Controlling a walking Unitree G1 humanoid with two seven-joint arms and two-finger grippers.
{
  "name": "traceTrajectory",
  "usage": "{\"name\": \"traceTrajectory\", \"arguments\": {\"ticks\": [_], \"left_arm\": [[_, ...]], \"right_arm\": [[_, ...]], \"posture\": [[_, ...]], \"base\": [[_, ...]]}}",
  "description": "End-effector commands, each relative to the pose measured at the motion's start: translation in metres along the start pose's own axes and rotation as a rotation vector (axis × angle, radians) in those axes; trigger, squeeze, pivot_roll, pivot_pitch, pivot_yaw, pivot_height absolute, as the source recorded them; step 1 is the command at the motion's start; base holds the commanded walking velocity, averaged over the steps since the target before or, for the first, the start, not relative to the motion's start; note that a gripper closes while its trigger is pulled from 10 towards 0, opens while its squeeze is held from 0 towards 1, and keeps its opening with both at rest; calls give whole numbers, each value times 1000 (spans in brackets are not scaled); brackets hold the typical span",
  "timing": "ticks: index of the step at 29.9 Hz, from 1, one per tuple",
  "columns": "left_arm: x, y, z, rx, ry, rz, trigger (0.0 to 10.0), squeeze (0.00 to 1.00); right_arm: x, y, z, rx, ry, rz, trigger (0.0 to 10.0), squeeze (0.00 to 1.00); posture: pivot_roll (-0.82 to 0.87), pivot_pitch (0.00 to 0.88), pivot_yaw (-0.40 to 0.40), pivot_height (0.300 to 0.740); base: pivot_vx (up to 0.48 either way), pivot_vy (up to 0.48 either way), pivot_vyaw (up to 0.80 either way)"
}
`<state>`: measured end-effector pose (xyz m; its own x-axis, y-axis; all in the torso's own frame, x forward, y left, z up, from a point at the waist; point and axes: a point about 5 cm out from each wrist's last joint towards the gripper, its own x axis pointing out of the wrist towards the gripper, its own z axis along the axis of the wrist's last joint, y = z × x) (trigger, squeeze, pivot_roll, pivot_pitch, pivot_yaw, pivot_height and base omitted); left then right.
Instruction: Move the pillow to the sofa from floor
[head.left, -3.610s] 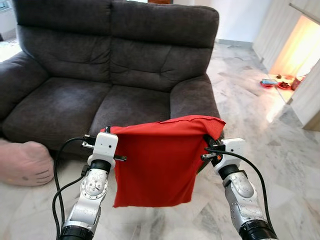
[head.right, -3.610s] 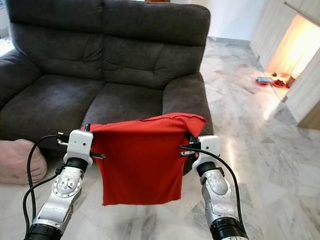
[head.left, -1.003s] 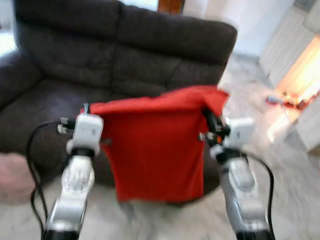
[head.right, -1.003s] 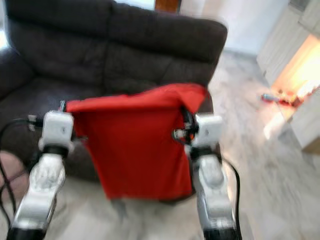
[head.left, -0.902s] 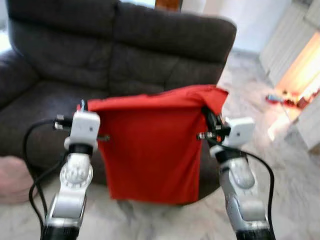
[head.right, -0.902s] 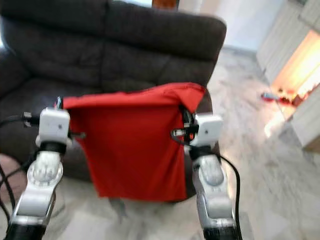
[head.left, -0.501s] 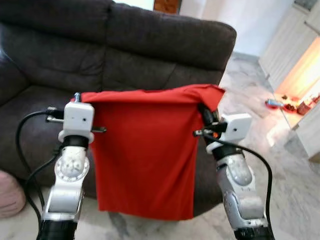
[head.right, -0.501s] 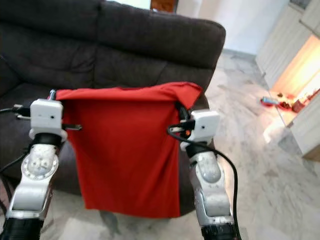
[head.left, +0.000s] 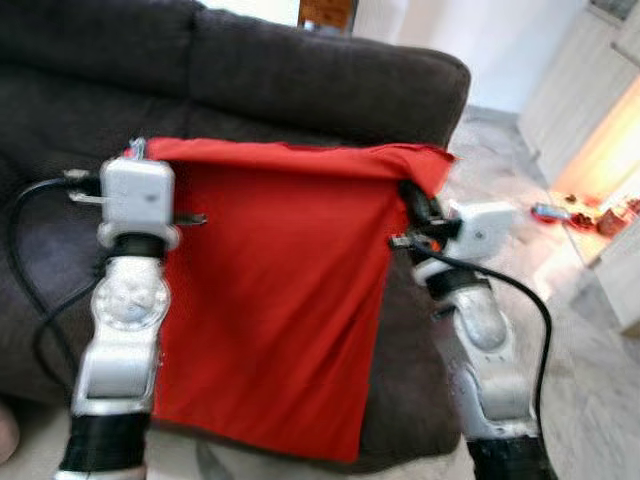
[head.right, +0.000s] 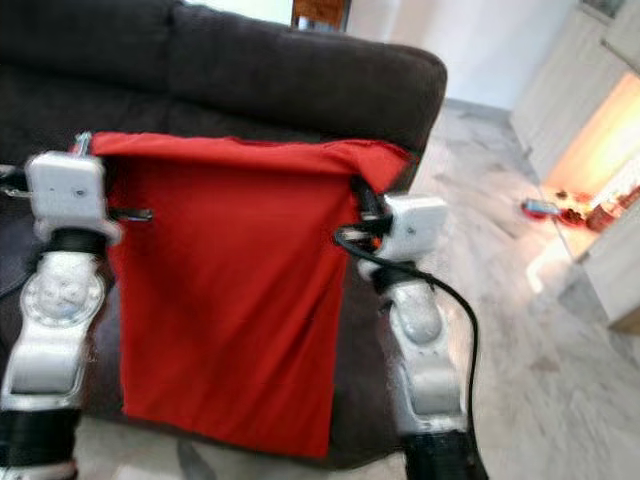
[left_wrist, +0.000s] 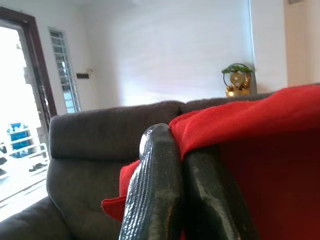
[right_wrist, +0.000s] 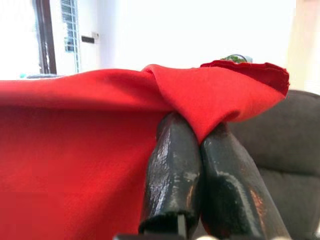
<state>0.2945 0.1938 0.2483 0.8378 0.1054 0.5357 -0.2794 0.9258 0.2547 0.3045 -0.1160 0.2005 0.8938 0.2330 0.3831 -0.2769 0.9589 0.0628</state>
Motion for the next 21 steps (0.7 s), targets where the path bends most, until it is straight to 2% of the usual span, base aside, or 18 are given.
{"name": "traceTrajectory", "arguments": {"ticks": [1, 12, 13, 14, 15, 18, 21], "left_arm": [[3, 0, 13, -20, -53, 20, 10000, 0], [1, -3, 9, -20, -30, -2, 10000, 0], [0, -6, 6, -27, -6, -29, 10000, 0], [-4, -15, -3, -27, 38, -104, 10000, 0], [-4, -15, -3, -27, 38, -104, 10000, 0], [-18, -36, -23, -45, 139, -257, 10000, 0], [-33, -48, -39, -38, 219, -326, 10000, 0]], "right_arm": [[0, -24, 29, -26, -127, -96, 10000, 0], [1, -23, 24, -16, -107, -92, 10000, 0], [0, -23, 21, -11, -92, -87, 10000, 0], [-2, -25, 11, -10, -47, -82, 10000, 0], [-2, -25, 11, -10, -47, -82, 10000, 0], [-10, -31, -15, -34, 75, -85, 10000, 0], [-17, -36, -31, -57, 141, -98, 10000, 0]], "posture": [[142, 0, -136, 740], [144, 0, -139, 740], [144, 0, -139, 740], [144, 0, -141, 740], [144, 0, -141, 740], [149, 0, -142, 740], [144, 0, -141, 740]], "base": [[311, 0, 0], [349, 0, 0], [285, 0, 0], [0, 0, 0], [0, 0, 0], [0, 0, 0], [0, 0, 0]]}}
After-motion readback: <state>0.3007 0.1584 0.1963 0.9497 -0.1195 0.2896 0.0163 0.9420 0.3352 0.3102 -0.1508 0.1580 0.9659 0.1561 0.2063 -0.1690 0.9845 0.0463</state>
